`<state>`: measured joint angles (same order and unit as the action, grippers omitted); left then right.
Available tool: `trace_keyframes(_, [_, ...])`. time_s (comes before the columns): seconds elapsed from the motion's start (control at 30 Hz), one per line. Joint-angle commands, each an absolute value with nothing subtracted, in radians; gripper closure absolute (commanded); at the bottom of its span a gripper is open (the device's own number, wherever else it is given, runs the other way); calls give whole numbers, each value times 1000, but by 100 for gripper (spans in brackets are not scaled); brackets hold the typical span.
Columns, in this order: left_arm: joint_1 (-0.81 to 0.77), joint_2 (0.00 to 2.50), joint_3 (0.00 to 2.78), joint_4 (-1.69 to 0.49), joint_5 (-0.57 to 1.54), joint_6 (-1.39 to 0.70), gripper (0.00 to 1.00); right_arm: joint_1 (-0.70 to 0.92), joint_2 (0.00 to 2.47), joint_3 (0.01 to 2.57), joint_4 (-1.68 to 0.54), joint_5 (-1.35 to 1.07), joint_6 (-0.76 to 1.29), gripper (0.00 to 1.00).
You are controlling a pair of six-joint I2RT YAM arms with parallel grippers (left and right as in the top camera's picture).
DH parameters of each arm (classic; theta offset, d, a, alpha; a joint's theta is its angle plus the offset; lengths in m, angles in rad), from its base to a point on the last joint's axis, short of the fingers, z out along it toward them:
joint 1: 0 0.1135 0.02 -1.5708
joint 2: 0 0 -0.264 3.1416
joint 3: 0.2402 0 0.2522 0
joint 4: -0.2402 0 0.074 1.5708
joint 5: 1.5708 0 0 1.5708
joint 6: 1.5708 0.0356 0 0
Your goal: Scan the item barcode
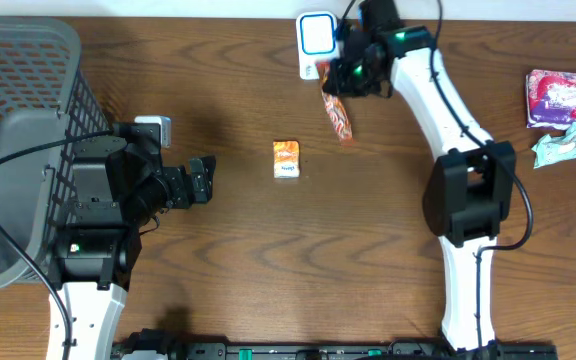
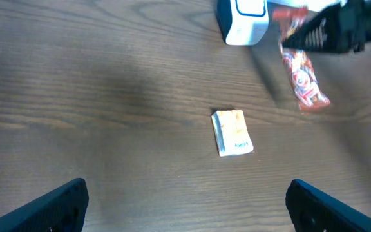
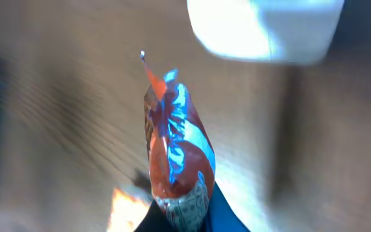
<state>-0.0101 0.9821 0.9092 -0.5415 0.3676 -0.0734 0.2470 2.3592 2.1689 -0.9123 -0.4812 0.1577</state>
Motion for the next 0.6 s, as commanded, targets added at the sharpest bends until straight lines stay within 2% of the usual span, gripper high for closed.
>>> trace_keyframes(0.0, [-7, 986, 905, -541, 373, -60, 3, 210, 2355, 2173, -761, -646, 328, 99])
trace_keyframes(0.2, [-7, 986, 905, -541, 373, -60, 3, 215, 2360, 2144, -391, -645, 532, 99])
trace_keyframes(0.43, [-7, 986, 905, -541, 373, -60, 3, 237, 2436, 2144, -125, -570, 727, 99])
trace_keyframes(0.57, [-7, 986, 905, -541, 373, -60, 3, 230, 2494, 2144, -2, -579, 751, 99])
